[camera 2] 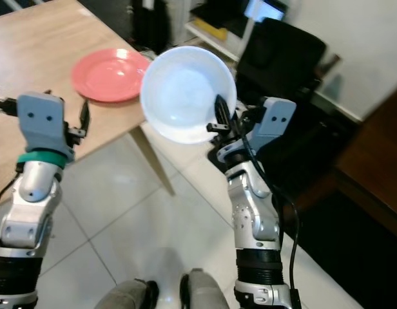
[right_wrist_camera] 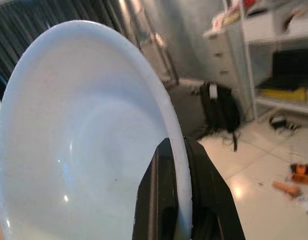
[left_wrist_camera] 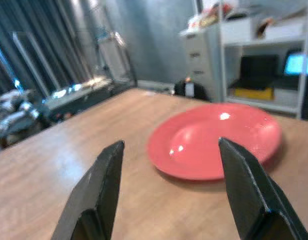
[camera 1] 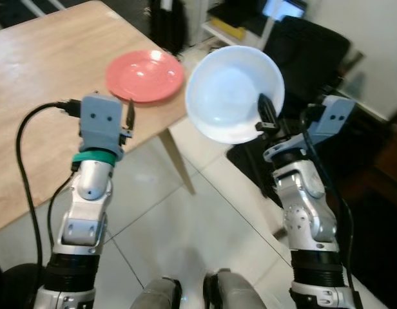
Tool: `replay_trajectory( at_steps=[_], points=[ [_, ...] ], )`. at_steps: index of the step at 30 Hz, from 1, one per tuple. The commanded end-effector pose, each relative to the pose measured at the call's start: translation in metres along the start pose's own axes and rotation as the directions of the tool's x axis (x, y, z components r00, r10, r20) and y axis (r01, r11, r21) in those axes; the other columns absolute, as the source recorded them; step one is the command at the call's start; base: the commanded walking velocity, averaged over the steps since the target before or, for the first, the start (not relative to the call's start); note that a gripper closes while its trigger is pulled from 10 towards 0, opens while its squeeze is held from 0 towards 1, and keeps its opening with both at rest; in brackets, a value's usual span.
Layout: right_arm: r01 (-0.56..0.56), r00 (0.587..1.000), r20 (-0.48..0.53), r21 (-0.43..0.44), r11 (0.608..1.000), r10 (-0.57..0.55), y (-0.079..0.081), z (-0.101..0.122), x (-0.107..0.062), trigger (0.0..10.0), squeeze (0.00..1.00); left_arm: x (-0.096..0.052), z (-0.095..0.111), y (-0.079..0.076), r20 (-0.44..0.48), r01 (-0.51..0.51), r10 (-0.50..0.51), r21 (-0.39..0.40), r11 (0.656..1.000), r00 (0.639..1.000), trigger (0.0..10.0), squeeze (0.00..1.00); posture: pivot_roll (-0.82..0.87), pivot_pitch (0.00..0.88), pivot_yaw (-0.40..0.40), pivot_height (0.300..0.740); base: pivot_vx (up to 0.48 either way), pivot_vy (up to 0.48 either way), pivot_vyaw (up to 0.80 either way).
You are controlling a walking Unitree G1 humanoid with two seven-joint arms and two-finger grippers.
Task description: Setting the table
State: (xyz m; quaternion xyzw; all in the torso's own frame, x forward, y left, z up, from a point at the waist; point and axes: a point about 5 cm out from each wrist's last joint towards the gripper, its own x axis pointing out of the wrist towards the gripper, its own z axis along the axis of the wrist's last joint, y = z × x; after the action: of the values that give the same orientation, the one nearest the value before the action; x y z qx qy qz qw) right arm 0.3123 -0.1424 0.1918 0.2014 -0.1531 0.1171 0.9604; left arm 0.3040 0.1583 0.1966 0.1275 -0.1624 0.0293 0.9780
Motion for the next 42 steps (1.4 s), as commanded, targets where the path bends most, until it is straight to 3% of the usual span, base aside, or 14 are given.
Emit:
replay_trajectory(
  at_steps=[1,6,16,34,40,42],
  points=[
    [-0.008,1.000,0.005,0.012,1.000,0.008,0.001,0.001,0.000,10.0,0.00,-0.002,-0.002,0.002,-0.006,-0.006,0.006,0.023,1.000,1.000,10.0,0.00,0.07,0.046,0.029,0.740,0.461,0.000,0.79],
    [-0.001,1.000,0.003,0.025,1.000,0.001,-0.001,0.001,0.000,10.0,0.00,-0.002,-0.002,0.001,-0.007,-0.004,0.004,0.023,1.000,1.000,10.0,0.00,0.07,0.045,0.032,0.740,0.461,0.000,0.69],
    [-0.011,1.000,0.007,0.072,0.997,0.010,-0.004,0.002,0.000,10.0,0.00,0.000,-0.003,-0.001,-0.011,0.000,0.000,0.022,1.000,1.000,10.0,0.00,0.07,0.038,0.038,0.740,0.451,0.000,0.00],
    [-0.078,0.996,-0.046,0.058,0.995,0.080,0.002,-0.003,-0.001,10.0,0.00,0.000,-0.004,-0.006,-0.017,0.027,-0.027,0.016,1.000,1.000,10.0,0.00,0.07,0.027,0.036,0.740,0.000,0.000,0.00],
    [-0.130,0.985,-0.110,0.049,0.990,0.135,0.007,-0.010,-0.003,10.0,0.00,-0.001,-0.003,-0.005,-0.014,0.086,-0.085,0.030,0.996,0.996,10.0,0.00,0.07,0.027,0.034,0.740,0.000,0.000,0.00],
    [-0.132,0.980,-0.145,0.019,0.991,0.133,0.006,-0.013,-0.001,10.0,0.00,0.001,0.000,0.005,-0.013,0.140,-0.140,0.040,0.989,0.990,10.0,0.00,0.08,0.037,0.027,0.740,0.000,0.000,0.00]
  ],
)
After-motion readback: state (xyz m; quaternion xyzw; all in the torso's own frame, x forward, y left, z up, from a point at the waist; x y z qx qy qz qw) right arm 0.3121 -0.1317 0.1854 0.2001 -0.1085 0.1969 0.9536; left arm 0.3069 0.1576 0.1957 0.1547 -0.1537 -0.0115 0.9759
